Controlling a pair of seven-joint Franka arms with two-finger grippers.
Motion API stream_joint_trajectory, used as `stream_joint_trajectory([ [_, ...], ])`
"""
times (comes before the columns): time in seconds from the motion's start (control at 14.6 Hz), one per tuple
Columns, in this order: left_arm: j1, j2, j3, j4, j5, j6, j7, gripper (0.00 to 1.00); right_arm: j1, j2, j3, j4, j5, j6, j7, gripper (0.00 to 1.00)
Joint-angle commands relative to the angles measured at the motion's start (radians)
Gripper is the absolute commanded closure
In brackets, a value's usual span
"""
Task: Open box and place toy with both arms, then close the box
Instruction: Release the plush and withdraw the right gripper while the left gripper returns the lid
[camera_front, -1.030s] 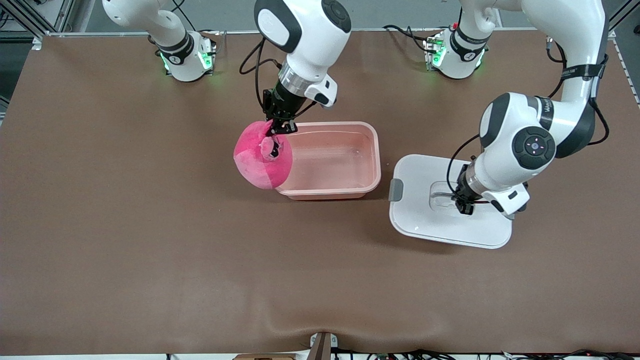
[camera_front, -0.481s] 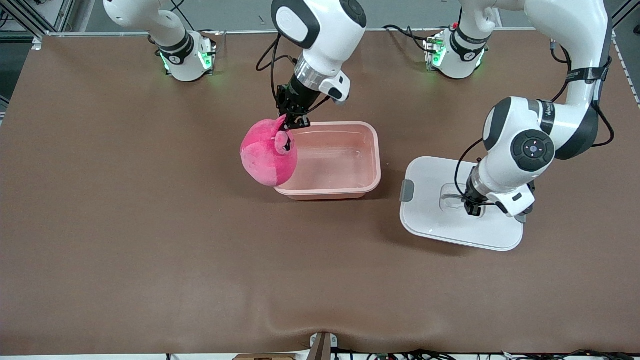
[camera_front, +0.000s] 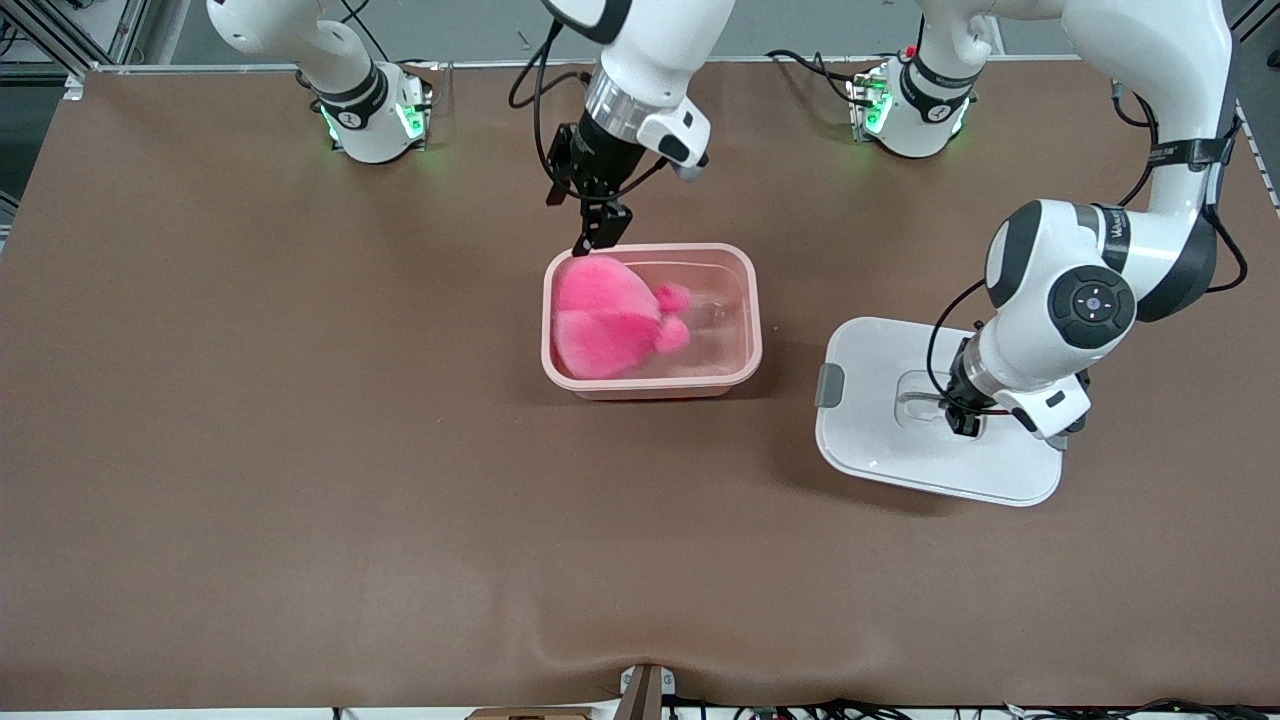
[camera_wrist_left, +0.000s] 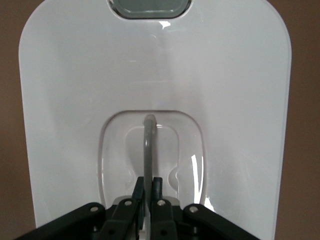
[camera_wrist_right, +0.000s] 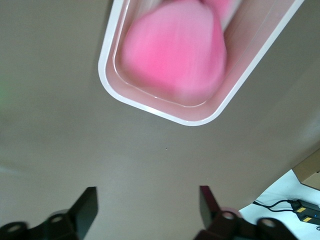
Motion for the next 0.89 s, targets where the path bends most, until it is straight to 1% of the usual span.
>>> stream_joint_trajectory([
  [0.0,0.008,-0.035,-0.015,-0.034,0.017,0.016,0.008,1.00,-0.043,0.004,-0.011,0.036,0.045,-0.020,-0.074,0.00],
  [0.14,0.007,-0.034,-0.015,-0.034,0.013,0.016,0.008,1.00,-0.089,-0.013,-0.011,0.036,0.075,-0.020,-0.078,0.00],
  [0.48,-0.001,-0.034,-0.015,-0.030,0.009,0.018,0.007,1.00,-0.204,-0.036,-0.011,0.033,0.084,-0.014,-0.034,0.00],
  [0.62,-0.004,-0.035,-0.015,-0.030,0.009,0.016,-0.007,1.00,-0.273,-0.036,-0.011,0.033,0.099,-0.011,0.000,0.00],
  [0.69,-0.004,-0.037,-0.026,-0.024,0.009,0.012,-0.014,1.00,-0.320,-0.037,-0.011,0.033,0.117,-0.008,0.012,0.00],
  [0.82,-0.004,-0.038,-0.058,-0.021,0.008,0.008,-0.068,1.00,-0.440,-0.037,-0.011,0.033,0.183,-0.006,0.018,0.00],
])
